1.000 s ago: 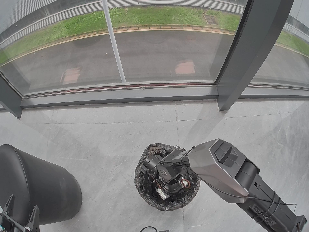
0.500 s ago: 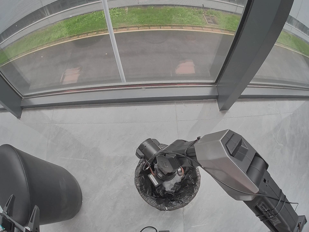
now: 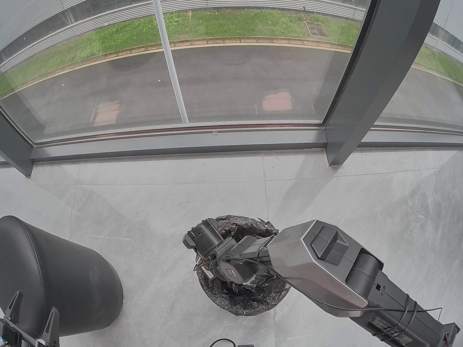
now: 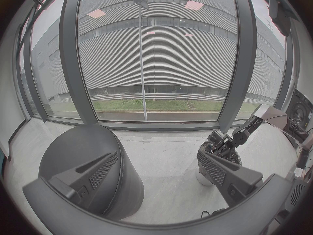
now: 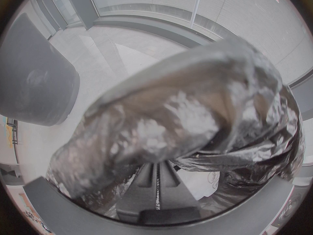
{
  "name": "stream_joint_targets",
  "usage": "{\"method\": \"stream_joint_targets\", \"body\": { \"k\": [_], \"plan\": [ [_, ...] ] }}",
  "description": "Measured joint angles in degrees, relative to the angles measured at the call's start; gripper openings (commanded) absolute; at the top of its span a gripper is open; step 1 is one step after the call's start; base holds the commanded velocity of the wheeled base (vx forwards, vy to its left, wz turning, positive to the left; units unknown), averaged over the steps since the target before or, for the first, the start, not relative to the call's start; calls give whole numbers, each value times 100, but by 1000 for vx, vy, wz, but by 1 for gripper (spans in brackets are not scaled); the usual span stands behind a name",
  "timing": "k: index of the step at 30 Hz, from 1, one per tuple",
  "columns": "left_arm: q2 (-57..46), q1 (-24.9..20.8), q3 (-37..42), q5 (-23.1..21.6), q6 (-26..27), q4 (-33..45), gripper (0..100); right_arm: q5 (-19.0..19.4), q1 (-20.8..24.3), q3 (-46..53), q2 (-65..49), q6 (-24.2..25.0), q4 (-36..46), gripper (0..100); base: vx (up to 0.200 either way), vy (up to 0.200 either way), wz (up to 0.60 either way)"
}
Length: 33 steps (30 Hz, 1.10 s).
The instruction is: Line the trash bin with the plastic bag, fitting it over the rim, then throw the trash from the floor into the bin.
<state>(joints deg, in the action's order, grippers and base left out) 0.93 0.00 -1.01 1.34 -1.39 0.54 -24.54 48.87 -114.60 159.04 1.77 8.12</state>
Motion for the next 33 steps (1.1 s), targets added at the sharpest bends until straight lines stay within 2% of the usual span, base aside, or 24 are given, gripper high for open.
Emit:
{"method": "stream_joint_targets", "body": {
  "k": [15,27,33],
  "plan": [
    [0,0,0,0,0,0,100,-206,137,0,100,-573,-975,0,0,0,0],
    [1,0,0,2,0,0,100,-316,129,2,13,-600,-1063,0,0,0,0],
    [1,0,0,2,0,0,100,-324,96,0,-16,-699,-1358,0,0,0,0]
  ]
}}
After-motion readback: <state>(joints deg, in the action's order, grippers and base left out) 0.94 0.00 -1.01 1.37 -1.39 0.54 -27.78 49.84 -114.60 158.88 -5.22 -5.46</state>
